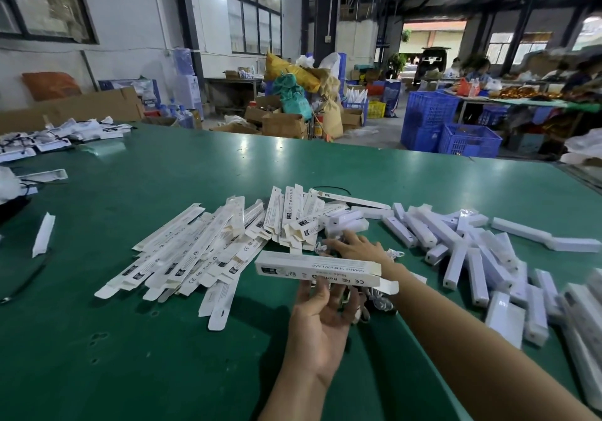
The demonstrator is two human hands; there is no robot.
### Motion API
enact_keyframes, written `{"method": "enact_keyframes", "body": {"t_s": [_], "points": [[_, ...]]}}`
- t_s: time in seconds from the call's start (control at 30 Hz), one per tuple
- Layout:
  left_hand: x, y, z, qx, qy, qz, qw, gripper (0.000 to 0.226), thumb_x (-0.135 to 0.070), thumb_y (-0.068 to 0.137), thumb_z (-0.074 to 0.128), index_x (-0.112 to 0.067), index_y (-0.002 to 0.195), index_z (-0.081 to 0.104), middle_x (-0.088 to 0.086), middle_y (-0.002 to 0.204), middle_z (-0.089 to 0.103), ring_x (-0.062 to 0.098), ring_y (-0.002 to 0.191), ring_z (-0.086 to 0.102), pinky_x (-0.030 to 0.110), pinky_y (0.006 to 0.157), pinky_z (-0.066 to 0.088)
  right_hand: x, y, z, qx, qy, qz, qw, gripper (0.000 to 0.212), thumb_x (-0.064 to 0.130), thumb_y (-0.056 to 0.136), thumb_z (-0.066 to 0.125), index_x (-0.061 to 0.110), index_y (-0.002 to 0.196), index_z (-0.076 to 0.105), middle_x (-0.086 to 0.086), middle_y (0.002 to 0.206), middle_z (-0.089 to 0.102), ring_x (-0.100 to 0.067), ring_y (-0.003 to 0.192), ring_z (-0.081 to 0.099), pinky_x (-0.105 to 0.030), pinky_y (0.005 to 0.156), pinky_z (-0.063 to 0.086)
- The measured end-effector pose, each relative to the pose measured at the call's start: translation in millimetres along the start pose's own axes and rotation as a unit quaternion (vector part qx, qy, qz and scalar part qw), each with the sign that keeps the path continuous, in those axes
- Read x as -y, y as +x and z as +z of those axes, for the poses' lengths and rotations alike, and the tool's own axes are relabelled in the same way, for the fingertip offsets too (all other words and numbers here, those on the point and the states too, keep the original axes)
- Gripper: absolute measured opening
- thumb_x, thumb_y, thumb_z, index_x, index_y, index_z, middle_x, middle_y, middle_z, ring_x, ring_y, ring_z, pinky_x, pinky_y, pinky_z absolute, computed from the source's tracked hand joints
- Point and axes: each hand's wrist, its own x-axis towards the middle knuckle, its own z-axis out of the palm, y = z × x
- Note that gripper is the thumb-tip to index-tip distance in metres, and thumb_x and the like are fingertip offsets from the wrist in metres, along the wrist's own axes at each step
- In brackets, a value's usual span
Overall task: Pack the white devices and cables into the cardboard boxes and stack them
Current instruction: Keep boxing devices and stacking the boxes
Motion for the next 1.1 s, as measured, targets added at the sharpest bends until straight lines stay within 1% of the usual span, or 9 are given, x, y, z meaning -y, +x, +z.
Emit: {"method": "enact_keyframes", "body": {"t_s": [0.07, 0.17, 0.4, 0.57, 0.73, 0.8, 0.9, 0.97, 1.1], "points": [[-1.1, 1.4, -0.9, 0.005, -0.008, 0.001, 1.000, 0.033, 0.002, 0.076, 0.054, -0.012, 0.103, 0.065, 0.010, 0.092, 0.074, 0.022, 0.077, 0.072, 0.039, 0.064, 0.061, 0.8, -13.7, 4.7, -0.004, -0.031, -0.027, 0.999, 0.066, 0.056, 0.094, 0.050, 0.043, 0.151, 0.020, -0.005, 0.153, 0.023, -0.033, 0.138, 0.031, -0.054, 0.108, 0.031], [-2.7, 1.2, -1.4, 0.021, -0.021, 0.002, 1.000, 0.034, 0.002, 0.077, 0.052, -0.012, 0.103, 0.067, 0.012, 0.096, 0.074, 0.024, 0.079, 0.072, 0.039, 0.066, 0.061, 3.5, -41.8, 11.7, -0.047, -0.025, -0.054, 0.997, 0.056, 0.047, 0.096, 0.042, 0.034, 0.148, 0.028, 0.002, 0.148, 0.029, -0.025, 0.133, 0.038, -0.040, 0.104, 0.033], [-13.1, -1.8, -2.0, 0.010, -0.008, 0.032, 0.999, 0.022, -0.008, 0.077, 0.053, -0.016, 0.091, 0.067, 0.003, 0.086, 0.071, 0.021, 0.078, 0.066, 0.040, 0.080, 0.051, 10.9, -111.5, 23.4, -0.075, -0.006, -0.077, 0.994, 0.061, 0.067, 0.095, 0.018, 0.037, 0.145, 0.036, -0.001, 0.154, 0.031, -0.026, 0.134, 0.039, -0.043, 0.108, 0.032], [-20.7, -5.3, -3.5, -0.034, 0.009, 0.028, 0.999, 0.021, -0.010, 0.097, 0.042, -0.015, 0.089, 0.061, 0.005, 0.086, 0.064, 0.025, 0.086, 0.059, 0.047, 0.081, 0.051, 3.5, -142.7, 26.3, -0.145, 0.012, -0.097, 0.985, 0.041, 0.063, 0.095, 0.038, 0.040, 0.124, 0.057, 0.000, 0.152, 0.036, -0.023, 0.139, 0.034, -0.046, 0.113, 0.027], [-21.3, -7.7, 0.2, -0.075, 0.004, 0.013, 0.997, 0.028, -0.018, 0.106, 0.038, -0.009, 0.107, 0.065, 0.016, 0.097, 0.070, 0.029, 0.092, 0.067, 0.050, 0.081, 0.052, 10.7, -162.0, 19.2, -0.254, 0.087, -0.093, 0.959, 0.024, 0.043, 0.093, 0.061, 0.025, 0.104, 0.074, 0.000, 0.140, 0.053, -0.024, 0.135, 0.042, -0.042, 0.111, 0.029], [-20.3, -7.9, 2.7, -0.082, -0.004, 0.003, 0.997, 0.029, -0.019, 0.107, 0.038, -0.008, 0.106, 0.065, 0.017, 0.095, 0.068, 0.029, 0.090, 0.066, 0.047, 0.076, 0.051, 16.3, -171.7, 16.4, -0.321, 0.139, -0.070, 0.934, 0.019, 0.032, 0.093, 0.065, 0.017, 0.098, 0.075, -0.002, 0.126, 0.063, -0.025, 0.120, 0.054, -0.041, 0.101, 0.039], [-18.3, -8.1, 6.7, -0.098, -0.017, -0.008, 0.995, 0.028, -0.015, 0.107, 0.036, -0.005, 0.104, 0.061, 0.017, 0.088, 0.067, 0.027, 0.083, 0.064, 0.043, 0.072, 0.051, 28.2, -190.1, 9.8, -0.373, 0.285, 0.020, 0.883, 0.013, 0.028, 0.095, 0.062, 0.019, 0.093, 0.071, 0.009, 0.095, 0.069, -0.007, 0.087, 0.058, -0.027, 0.078, 0.045], [-16.9, -9.3, 10.0, -0.105, -0.034, -0.024, 0.994, 0.028, -0.014, 0.107, 0.037, -0.002, 0.099, 0.061, 0.018, 0.089, 0.065, 0.028, 0.081, 0.063, 0.040, 0.069, 0.053, 37.6, -201.8, 6.0, -0.337, 0.473, 0.070, 0.812, 0.014, 0.030, 0.097, 0.056, 0.021, 0.089, 0.063, 0.007, 0.076, 0.068, -0.004, 0.064, 0.054, -0.024, 0.062, 0.043], [-13.3, -14.9, 15.1, -0.101, -0.062, -0.060, 0.991, 0.031, -0.013, 0.107, 0.040, 0.002, 0.092, 0.062, 0.021, 0.092, 0.062, 0.028, 0.081, 0.061, 0.031, 0.048, 0.058, 49.8, -222.8, 8.2, -0.259, 0.706, 0.065, 0.655, 0.018, 0.025, 0.103, 0.044, 0.009, 0.100, 0.051, -0.006, 0.087, 0.074, -0.024, 0.071, 0.069, -0.031, 0.061, 0.056]]}}
